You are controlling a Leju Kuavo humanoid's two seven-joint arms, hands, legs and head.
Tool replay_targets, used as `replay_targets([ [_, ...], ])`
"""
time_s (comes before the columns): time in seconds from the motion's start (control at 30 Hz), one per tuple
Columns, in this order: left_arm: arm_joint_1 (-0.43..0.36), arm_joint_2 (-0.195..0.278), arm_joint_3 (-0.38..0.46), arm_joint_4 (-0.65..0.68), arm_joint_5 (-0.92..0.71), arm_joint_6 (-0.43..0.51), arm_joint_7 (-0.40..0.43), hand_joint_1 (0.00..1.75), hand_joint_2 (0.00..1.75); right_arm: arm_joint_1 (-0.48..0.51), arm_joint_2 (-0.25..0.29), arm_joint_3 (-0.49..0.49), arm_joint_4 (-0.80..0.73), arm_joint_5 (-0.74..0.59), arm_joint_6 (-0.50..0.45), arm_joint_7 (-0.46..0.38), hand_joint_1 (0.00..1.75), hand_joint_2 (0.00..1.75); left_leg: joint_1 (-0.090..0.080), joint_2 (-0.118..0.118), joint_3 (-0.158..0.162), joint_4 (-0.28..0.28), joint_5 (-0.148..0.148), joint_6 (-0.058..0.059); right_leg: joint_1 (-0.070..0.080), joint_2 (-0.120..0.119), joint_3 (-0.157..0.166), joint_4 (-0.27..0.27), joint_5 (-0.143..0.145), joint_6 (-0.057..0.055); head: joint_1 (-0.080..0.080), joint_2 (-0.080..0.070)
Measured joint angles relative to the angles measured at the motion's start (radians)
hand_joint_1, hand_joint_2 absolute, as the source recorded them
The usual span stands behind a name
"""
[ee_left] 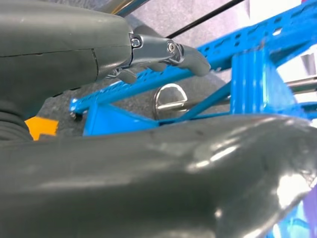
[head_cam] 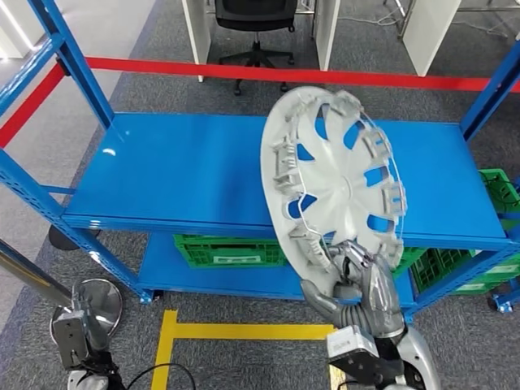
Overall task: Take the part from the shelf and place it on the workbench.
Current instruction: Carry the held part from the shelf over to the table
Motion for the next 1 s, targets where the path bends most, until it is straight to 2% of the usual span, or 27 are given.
replay_targets([
  [0.07,0.003,-0.003,-0.006,0.001,0.004,0.0,0.0,0.0,0.0,0.014,0.003,-0.001,-0.01,-0.002,-0.005,0.0,1.75,1.75,0.002,0.002,-0.025,0.063,-0.045,-0.008,-0.001,-0.003,0.0,-0.002,0.003,-0.012,-0.003,0.0],
  [0.13,0.005,-0.005,-0.009,0.001,0.005,0.0,0.0,0.0,0.0,0.024,0.004,-0.002,-0.016,-0.002,-0.008,-0.001,1.75,1.75,0.002,0.003,-0.075,0.189,-0.109,-0.012,0.002,-0.006,-0.001,-0.002,0.003,-0.019,-0.004,0.0],
  [0.17,0.006,-0.006,-0.01,0.001,0.005,0.0,0.0,0.0,0.0,0.027,0.004,-0.003,-0.018,-0.002,-0.009,-0.001,1.75,1.75,0.002,0.003,-0.095,0.241,-0.127,-0.012,0.004,-0.006,-0.001,-0.002,0.003,-0.021,-0.004,0.0],
  [0.2,0.007,-0.006,-0.011,0.002,0.005,0.0,0.0,0.0,0.0,0.029,0.004,-0.003,-0.019,-0.002,-0.01,-0.001,1.75,1.75,0.001,0.003,-0.103,0.265,-0.128,-0.01,0.006,-0.006,-0.001,-0.002,0.004,-0.022,-0.004,0.0],
  [0.23,0.008,-0.007,-0.011,0.002,0.006,0.0,0.0,0.0,0.0,0.031,0.004,-0.003,-0.021,-0.002,-0.01,-0.001,1.75,1.75,0.001,0.003,-0.093,0.25,-0.11,-0.006,0.008,-0.006,-0.001,-0.002,0.004,-0.022,-0.004,0.0],
  [0.3,0.008,-0.007,-0.012,0.002,0.012,0.0,0.0,0.0,0.0,0.035,0.004,-0.003,-0.027,-0.002,-0.011,-0.001,1.75,1.75,-0.003,0.003,-0.035,0.133,-0.045,0.007,0.011,-0.006,0.001,-0.002,0.004,-0.022,-0.004,0.0],
  [0.33,0.009,-0.007,-0.012,0.002,0.018,0.0,0.0,0.0,0.0,0.036,0.004,-0.004,-0.03,-0.002,-0.012,0.0,1.75,1.75,-0.006,0.003,-0.006,0.072,-0.022,0.013,0.013,-0.006,0.001,-0.002,0.005,-0.021,-0.004,0.0],
  [0.37,0.01,-0.006,-0.014,0.002,0.024,0.0,0.0,0.0,0.0,0.037,0.004,-0.004,-0.034,-0.002,-0.013,0.0,1.75,1.75,-0.008,0.003,0.015,0.026,-0.011,0.019,0.014,-0.006,-0.001,-0.001,0.006,-0.018,-0.004,0.0],
  [0.4,0.012,-0.006,-0.016,0.002,0.03,0.001,0.0,0.0,0.0,0.038,0.004,-0.004,-0.038,-0.003,-0.014,0.002,1.75,1.75,-0.011,0.004,0.023,0.004,-0.01,0.021,0.015,-0.007,-0.004,-0.001,0.008,-0.015,-0.003,0.0],
  [0.5,0.022,-0.004,-0.022,0.002,0.048,0.004,0.0,0.0,0.0,0.041,0.001,-0.006,-0.051,-0.006,-0.017,0.008,1.75,1.75,-0.011,0.004,0.022,-0.013,-0.006,0.029,0.014,-0.008,-0.012,-0.004,0.011,0.001,-0.002,0.0],
  [0.57,0.025,-0.002,-0.027,0.002,0.06,0.004,0.0,0.0,0.0,0.041,-0.003,-0.008,-0.056,-0.009,-0.016,0.014,1.75,1.75,-0.006,0.005,0.022,-0.023,0.004,0.038,0.013,-0.007,-0.033,0.039,-0.026,0.008,0.0,0.0],
  [0.63,0.027,0.0,-0.03,0.002,0.073,0.002,0.0,0.0,0.0,0.042,-0.008,-0.01,-0.057,-0.014,-0.017,0.021,1.75,1.75,-0.006,0.006,0.017,-0.024,0.009,0.045,0.013,-0.006,-0.08,0.155,-0.092,0.013,0.003,0.0],
  [0.67,0.028,0.001,-0.03,0.003,0.08,0.0,0.0,0.0,0.0,0.043,-0.01,-0.012,-0.057,-0.015,-0.02,0.024,1.75,1.75,-0.007,0.007,0.015,-0.024,0.01,0.046,0.013,-0.007,-0.103,0.213,-0.116,0.015,0.003,0.0],
  [0.7,0.029,0.002,-0.029,0.003,0.085,-0.001,0.0,0.0,0.0,0.045,-0.012,-0.016,-0.057,-0.014,-0.026,0.025,1.75,1.75,-0.008,0.007,0.014,-0.023,0.012,0.047,0.013,-0.007,-0.114,0.247,-0.123,0.017,0.003,0.0],
  [0.73,0.03,0.002,-0.029,0.003,0.088,-0.002,0.0,0.0,0.0,0.046,-0.013,-0.021,-0.057,-0.009,-0.034,0.026,1.75,1.75,-0.008,0.007,0.013,-0.023,0.013,0.047,0.013,-0.007,-0.107,0.243,-0.111,0.018,0.003,0.0],
  [0.77,0.031,0.002,-0.03,0.003,0.09,-0.002,0.0,0.0,0.0,0.047,-0.014,-0.025,-0.057,-0.002,-0.046,0.025,1.75,1.75,-0.008,0.007,0.013,-0.022,0.013,0.046,0.013,-0.007,-0.082,0.201,-0.083,0.017,0.003,0.0],
  [0.8,0.031,0.002,-0.031,0.003,0.091,-0.003,0.0,0.0,0.0,0.047,-0.014,-0.03,-0.057,0.007,-0.059,0.024,1.75,1.75,-0.008,0.006,0.013,-0.021,0.014,0.045,0.013,-0.007,-0.045,0.135,-0.052,0.015,0.003,0.0],
  [0.87,0.03,0.002,-0.033,0.003,0.096,-0.003,0.0,0.0,0.0,0.045,-0.014,-0.037,-0.058,0.023,-0.079,0.022,1.75,1.75,-0.012,0.005,0.008,-0.015,0.015,0.039,0.015,-0.006,0.019,0.019,-0.017,0.01,0.003,0.0],
  [0.9,0.03,0.002,-0.034,0.003,0.1,-0.003,0.0,0.0,0.0,0.044,-0.014,-0.04,-0.059,0.03,-0.085,0.023,1.75,1.75,-0.014,0.005,0.004,-0.013,0.018,0.033,0.016,-0.005,0.032,-0.008,-0.014,0.006,0.002,0.0],
  [1.0,0.031,0.004,-0.035,0.002,0.112,-0.006,0.0,0.0,0.0,0.043,-0.014,-0.046,-0.061,0.039,-0.086,0.03,1.75,1.75,-0.013,0.005,-0.004,-0.011,0.022,0.016,0.017,-0.003,0.031,-0.017,-0.009,-0.011,0.002,0.0],
])
